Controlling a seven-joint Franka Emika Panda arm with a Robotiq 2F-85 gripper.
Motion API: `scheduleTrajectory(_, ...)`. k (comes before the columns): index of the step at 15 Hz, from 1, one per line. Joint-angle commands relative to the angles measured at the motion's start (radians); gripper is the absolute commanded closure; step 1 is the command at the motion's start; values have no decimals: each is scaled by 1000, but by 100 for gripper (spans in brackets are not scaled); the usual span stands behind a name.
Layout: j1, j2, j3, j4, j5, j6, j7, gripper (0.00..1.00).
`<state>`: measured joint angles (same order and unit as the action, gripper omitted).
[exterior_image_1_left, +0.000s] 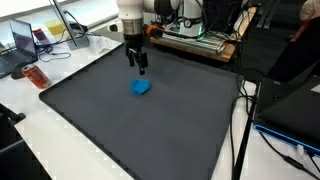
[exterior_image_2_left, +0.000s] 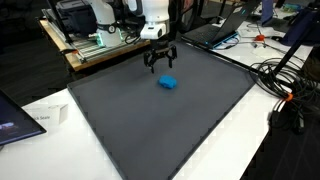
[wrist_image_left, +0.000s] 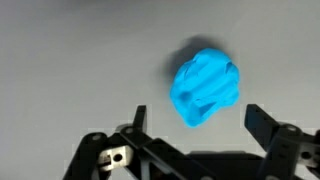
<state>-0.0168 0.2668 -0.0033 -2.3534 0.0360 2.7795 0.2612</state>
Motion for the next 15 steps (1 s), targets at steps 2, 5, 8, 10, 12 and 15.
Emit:
scheduleTrajectory(2,-106,-36,90,-1,202,-55,-319,0)
scheduleTrajectory(5,-154,-33,118,33,297,-132,-498,0)
scheduleTrajectory(8,-168,-21,103,87,318,-238,-599,0)
scheduleTrajectory(10,-171,-10,91,127,311,-309,-641,0)
scheduleTrajectory(12,-175,2,80,171,306,-374,-677,0)
scheduleTrajectory(15,-180,30,64,244,299,-477,-740,0)
